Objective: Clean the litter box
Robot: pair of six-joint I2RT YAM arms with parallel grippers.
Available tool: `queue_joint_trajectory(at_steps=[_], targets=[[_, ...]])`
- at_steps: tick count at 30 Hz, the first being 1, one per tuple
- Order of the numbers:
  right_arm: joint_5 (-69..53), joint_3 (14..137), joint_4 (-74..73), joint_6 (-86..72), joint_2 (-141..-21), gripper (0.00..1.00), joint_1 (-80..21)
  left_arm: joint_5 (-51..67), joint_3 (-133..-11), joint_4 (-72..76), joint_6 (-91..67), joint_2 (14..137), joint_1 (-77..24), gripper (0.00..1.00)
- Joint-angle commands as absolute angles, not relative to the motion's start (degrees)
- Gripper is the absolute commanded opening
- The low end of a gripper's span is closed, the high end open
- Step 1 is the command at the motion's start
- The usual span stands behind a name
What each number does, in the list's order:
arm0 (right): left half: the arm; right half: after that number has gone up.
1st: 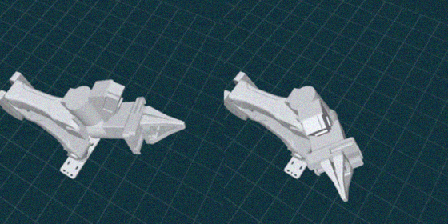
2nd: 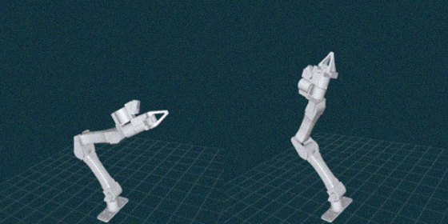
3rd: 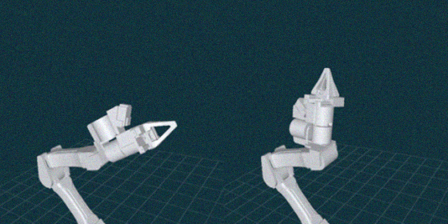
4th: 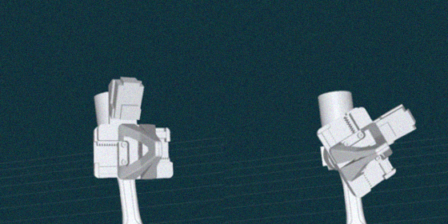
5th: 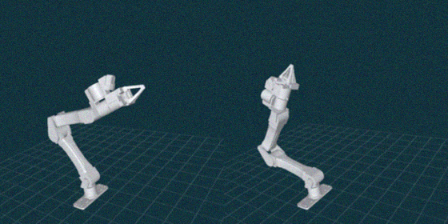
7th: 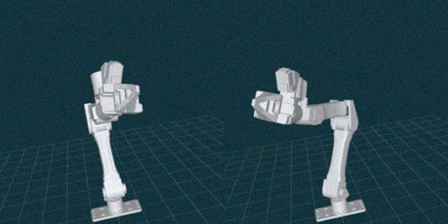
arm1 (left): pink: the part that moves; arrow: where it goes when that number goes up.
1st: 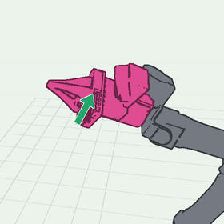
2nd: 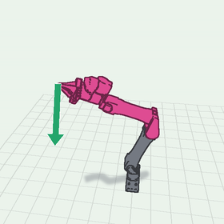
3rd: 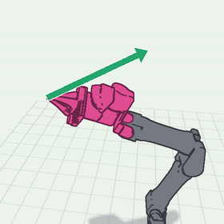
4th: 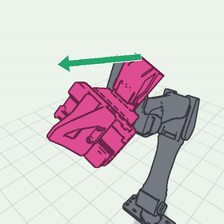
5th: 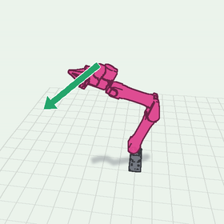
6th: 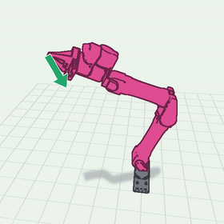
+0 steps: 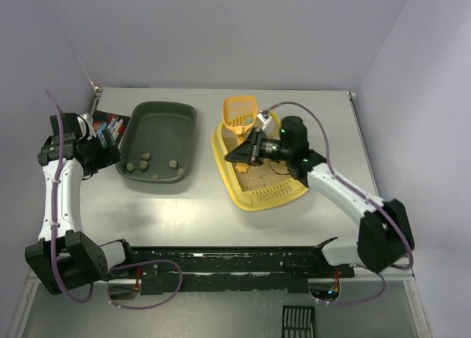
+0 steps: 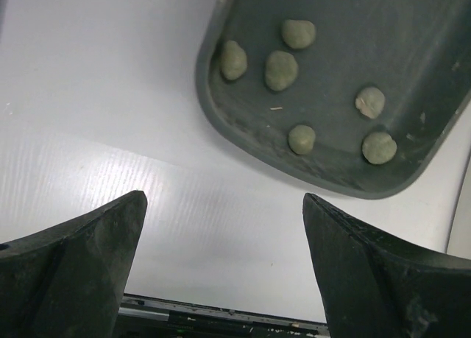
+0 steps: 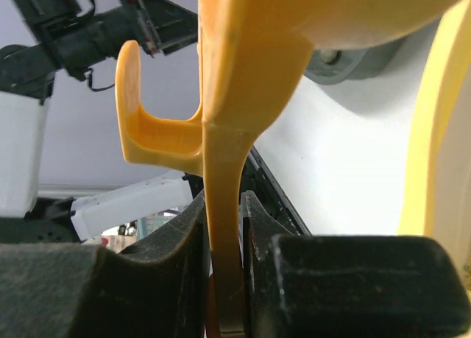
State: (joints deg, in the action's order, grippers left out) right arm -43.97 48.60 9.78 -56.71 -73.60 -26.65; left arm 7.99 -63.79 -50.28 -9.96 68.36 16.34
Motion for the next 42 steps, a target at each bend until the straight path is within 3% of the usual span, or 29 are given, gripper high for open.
queue_joint_trajectory(at_steps=[1,4,8,11,18,24,31,42], targets=[[-41.1,60.2,0.8,-52.5,-82.7,0.00,-33.1,4.5,-67.2,-52.7,-11.6,68.0,18.6,0.98],[-38.3,69.7,-5.6,-48.6,-90.3,0.00,-38.3,0.4,-73.1,-57.3,-11.9,71.2,19.3,0.99],[-36.3,76.4,-8.6,-46.6,-99.1,0.00,-42.9,-2.4,-79.3,-62.8,-11.6,75.5,21.0,0.87],[-30.5,83.9,-17.7,-41.7,-105.3,0.00,-45.1,-2.3,-80.9,-63.3,-11.5,76.1,22.4,0.86],[-5.3,109.8,-46.5,-26.8,-120.6,0.00,-53.3,0.2,-84.8,-66.3,-9.0,79.7,26.3,0.86],[10.5,129.7,-62.3,-20.9,-132.1,0.00,-58.5,4.3,-83.4,-65.3,-8.5,80.1,28.2,0.87],[25.3,132.7,-68.8,-18.0,-136.7,0.00,-62.7,5.7,-78.8,-62.0,-8.2,76.8,28.3,0.96],[33.1,124.3,-64.1,-18.2,-133.4,0.00,-66.0,6.4,-76.6,-59.9,-8.7,73.7,28.3,1.00]])
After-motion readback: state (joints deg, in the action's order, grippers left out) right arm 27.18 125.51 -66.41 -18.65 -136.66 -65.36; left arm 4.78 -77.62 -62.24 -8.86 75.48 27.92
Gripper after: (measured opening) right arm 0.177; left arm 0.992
